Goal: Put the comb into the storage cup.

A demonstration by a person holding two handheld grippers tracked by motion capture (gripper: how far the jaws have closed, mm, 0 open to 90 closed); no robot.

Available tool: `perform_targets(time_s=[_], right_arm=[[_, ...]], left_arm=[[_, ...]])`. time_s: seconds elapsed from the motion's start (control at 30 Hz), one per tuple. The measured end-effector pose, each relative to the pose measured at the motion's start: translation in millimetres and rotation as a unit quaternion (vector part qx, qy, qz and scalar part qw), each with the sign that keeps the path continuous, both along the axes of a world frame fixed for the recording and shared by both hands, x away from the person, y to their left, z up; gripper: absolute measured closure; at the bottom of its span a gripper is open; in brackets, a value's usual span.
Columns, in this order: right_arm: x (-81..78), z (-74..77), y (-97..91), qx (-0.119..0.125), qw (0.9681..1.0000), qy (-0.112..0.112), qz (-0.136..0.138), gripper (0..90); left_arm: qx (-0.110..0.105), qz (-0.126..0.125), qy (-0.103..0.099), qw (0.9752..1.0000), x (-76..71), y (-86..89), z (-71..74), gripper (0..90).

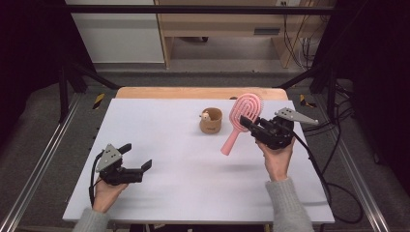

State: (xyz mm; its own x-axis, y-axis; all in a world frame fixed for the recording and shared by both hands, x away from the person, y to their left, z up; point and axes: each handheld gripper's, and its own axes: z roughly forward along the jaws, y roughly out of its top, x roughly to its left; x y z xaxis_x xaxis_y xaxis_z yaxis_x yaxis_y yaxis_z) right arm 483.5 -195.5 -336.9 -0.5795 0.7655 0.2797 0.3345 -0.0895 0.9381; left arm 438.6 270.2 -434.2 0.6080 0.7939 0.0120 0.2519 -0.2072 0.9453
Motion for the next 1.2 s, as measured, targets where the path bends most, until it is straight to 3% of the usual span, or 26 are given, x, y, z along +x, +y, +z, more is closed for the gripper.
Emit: perform_targets(time_s=[0.63, 1.2], right_arm=[[15.1, 14.4, 4.0, -0.008, 0.9998, -0.012, -0.013, 63.7], [35.1, 29.5, 13.4, -0.022, 0.9991, -0.022, -0.031, 63.6]], left_arm=[[0.004, 0.018, 0.005, 0.9998, -0.3, 18.6, -11.3, 2.2], [0.000, 0.022, 0.015, 0.9997, 1.5, 21.0, -15.0, 2.2]])
